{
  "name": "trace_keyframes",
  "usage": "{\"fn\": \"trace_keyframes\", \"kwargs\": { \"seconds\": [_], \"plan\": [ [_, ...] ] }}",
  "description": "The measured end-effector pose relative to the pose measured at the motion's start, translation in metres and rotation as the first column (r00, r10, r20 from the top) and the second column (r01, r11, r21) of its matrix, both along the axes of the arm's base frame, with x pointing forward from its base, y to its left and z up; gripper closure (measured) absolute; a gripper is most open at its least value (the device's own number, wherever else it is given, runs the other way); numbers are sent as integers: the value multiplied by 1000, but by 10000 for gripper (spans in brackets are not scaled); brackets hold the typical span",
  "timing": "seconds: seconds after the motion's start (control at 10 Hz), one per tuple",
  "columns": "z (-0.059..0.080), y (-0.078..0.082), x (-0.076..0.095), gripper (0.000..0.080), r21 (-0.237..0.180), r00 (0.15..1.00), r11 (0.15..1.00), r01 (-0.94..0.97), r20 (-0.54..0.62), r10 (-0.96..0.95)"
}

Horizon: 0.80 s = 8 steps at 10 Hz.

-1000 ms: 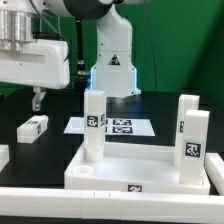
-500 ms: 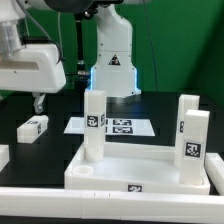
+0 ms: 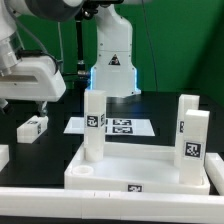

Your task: Assemble desk

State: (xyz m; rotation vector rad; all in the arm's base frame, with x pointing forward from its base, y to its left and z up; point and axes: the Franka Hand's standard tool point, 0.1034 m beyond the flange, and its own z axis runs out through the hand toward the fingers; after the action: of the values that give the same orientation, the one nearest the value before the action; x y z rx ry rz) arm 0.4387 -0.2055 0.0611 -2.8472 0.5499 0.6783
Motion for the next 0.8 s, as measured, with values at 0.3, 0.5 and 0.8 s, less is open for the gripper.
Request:
{"fn": "trace_keyframes", "kwargs": {
  "seconds": [0.3,0.5,0.8],
  "plan": [
    [-7,-8,-4,150,-1,980,992,-124,-158,122],
    [-14,-7,-13,150,35,955,990,-134,-264,138],
    [-15,-8,-13,150,46,953,992,-115,-276,123]
  ]
}}
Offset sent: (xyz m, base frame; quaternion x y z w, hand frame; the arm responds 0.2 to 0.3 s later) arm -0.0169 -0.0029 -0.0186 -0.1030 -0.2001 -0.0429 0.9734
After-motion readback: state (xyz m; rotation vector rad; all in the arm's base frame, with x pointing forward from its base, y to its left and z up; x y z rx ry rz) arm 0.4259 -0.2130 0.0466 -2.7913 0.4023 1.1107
